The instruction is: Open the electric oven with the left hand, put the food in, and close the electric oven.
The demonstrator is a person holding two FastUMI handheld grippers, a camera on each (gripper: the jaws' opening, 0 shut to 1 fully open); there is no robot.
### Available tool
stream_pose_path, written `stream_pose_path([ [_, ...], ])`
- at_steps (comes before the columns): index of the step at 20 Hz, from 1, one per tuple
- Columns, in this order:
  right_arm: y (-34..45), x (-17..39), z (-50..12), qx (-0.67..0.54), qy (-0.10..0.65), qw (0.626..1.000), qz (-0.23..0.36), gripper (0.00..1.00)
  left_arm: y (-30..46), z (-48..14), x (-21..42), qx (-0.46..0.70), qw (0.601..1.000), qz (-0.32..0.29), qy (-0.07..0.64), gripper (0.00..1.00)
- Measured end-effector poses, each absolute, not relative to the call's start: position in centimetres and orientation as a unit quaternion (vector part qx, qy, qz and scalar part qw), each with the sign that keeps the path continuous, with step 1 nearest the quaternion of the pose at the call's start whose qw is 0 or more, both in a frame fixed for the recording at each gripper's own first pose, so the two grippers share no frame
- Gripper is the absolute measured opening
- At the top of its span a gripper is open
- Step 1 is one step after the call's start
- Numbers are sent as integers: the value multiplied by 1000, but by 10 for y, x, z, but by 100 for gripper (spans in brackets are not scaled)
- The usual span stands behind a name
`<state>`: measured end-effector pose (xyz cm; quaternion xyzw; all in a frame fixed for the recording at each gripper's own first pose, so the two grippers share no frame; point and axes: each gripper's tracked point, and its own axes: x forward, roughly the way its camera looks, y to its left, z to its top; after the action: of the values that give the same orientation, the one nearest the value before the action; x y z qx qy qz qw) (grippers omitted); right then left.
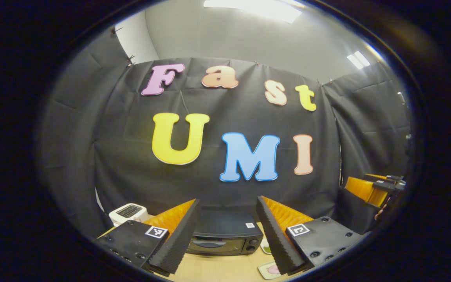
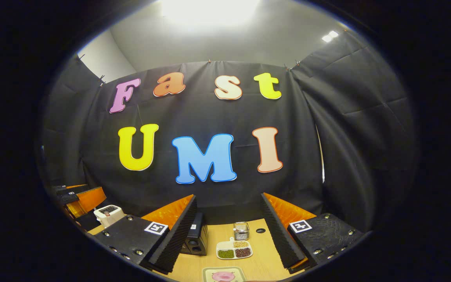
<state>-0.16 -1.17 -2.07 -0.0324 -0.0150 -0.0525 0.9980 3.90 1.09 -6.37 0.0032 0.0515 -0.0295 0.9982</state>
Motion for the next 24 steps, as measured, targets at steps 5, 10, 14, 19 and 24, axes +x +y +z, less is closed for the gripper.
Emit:
stream_pose_path([
  [5, -20, 8, -36, -31, 2, 998, -59, 97, 8, -124, 69, 5, 995, -40, 96, 99],
  [10, -24, 17, -56, -39, 28, 997, -65, 97, 13, -186, 103, 8, 988, -42, 147, 99],
  [14, -25, 26, -68, -36, 44, 996, -68, 97, 26, -244, 137, 2, 982, -40, 183, 95],
  [19, -32, 29, -83, -43, 65, 994, -82, 97, 46, -299, 170, 17, 973, -25, 227, 99],
  [24, -37, 31, -89, -42, 74, 992, -95, 97, 48, -337, 187, 22, 966, -22, 257, 96],
])
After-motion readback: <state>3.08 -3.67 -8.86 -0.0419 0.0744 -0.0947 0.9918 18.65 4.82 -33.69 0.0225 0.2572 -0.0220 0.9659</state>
